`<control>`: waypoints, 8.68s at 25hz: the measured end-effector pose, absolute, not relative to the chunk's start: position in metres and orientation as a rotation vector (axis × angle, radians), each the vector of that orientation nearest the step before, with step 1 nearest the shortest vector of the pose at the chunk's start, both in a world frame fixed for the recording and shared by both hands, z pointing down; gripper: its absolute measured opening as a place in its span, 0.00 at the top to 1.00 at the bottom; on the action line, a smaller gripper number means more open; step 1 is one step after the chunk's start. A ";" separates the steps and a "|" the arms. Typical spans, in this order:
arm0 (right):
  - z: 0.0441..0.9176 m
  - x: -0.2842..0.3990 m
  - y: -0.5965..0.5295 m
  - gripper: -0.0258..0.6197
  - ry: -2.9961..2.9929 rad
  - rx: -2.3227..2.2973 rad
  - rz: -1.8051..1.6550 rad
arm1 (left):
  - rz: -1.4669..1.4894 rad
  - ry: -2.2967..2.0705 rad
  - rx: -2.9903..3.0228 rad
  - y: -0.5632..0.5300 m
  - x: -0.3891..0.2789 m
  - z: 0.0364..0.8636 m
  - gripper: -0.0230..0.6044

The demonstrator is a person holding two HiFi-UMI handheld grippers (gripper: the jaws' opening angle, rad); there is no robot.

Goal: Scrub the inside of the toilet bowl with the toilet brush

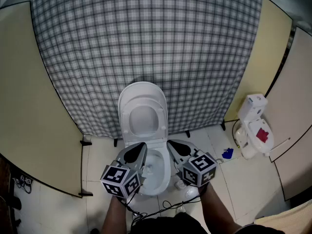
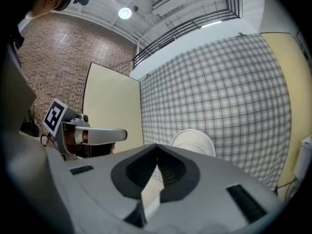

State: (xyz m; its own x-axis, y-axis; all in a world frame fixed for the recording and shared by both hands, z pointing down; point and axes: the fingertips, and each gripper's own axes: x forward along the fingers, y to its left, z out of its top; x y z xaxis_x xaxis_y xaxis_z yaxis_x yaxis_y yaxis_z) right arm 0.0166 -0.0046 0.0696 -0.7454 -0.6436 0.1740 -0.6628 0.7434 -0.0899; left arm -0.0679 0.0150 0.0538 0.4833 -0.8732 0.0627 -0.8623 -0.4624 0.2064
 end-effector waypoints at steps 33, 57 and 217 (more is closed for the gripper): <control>0.480 0.177 -0.035 0.93 -2.162 1.205 0.537 | 0.176 -1.204 2.224 -0.017 0.037 0.433 0.95; 0.724 0.223 -0.079 0.56 -2.010 1.320 0.471 | 0.243 -1.065 2.240 -0.015 0.097 0.571 0.95; 0.505 -0.053 -0.162 0.61 -2.501 1.099 0.518 | 0.178 -1.449 1.999 -0.021 -0.128 0.488 0.95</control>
State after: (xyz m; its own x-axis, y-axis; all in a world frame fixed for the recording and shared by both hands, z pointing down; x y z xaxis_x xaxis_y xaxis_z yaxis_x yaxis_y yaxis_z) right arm -0.0532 -0.1616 0.5050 -0.6331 -0.6225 0.4601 -0.7541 0.6302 -0.1851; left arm -0.1280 -0.0213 0.4876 0.3785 -0.7999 0.4656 -0.8888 -0.1738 0.4240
